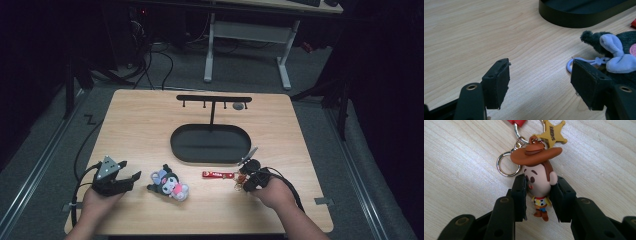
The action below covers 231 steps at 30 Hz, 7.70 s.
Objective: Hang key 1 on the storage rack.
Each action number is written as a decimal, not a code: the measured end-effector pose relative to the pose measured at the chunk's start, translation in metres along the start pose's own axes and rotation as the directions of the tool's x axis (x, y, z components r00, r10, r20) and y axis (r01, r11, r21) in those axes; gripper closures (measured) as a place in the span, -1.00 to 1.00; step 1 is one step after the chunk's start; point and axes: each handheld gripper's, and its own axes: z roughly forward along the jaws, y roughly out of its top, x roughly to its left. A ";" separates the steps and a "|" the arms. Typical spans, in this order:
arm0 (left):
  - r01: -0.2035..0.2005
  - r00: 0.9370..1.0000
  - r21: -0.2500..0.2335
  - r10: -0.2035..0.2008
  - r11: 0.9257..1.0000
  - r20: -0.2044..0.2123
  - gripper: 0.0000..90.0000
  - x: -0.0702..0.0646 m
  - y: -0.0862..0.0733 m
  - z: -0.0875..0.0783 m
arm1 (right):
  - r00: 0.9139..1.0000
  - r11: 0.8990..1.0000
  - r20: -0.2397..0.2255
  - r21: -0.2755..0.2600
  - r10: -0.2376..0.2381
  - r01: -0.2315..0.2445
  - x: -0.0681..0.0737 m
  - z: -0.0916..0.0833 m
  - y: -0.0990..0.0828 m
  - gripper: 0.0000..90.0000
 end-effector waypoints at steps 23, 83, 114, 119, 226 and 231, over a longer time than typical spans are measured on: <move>-0.002 1.000 0.005 0.002 1.000 0.004 -0.29 0.000 0.000 0.000 | 1.000 0.999 -0.002 -0.036 0.000 0.000 -0.005 -0.041 -0.001 0.48; -0.005 1.000 0.016 0.005 1.000 0.013 -0.30 -0.001 0.000 0.002 | 0.992 0.980 0.040 -0.167 0.120 -0.111 -0.037 -0.165 0.021 0.48; 0.004 1.000 0.015 -0.004 1.000 0.010 -0.30 0.001 -0.002 0.001 | 0.983 0.968 0.052 -0.191 0.178 -0.165 -0.064 -0.172 0.077 0.48; 0.004 1.000 0.016 -0.004 1.000 0.009 -0.30 0.002 -0.002 0.001 | 0.981 0.963 0.060 -0.208 0.186 -0.170 -0.069 -0.174 0.084 0.49; 0.002 1.000 0.021 -0.002 1.000 0.027 -0.30 0.001 -0.002 0.003 | 0.960 0.943 0.035 -0.201 0.279 -0.267 -0.087 -0.106 0.106 0.05; -0.002 0.999 0.022 0.001 1.000 0.032 -0.30 0.000 -0.001 0.004 | 0.964 0.941 0.025 -0.224 0.264 -0.252 -0.082 -0.103 0.089 -0.01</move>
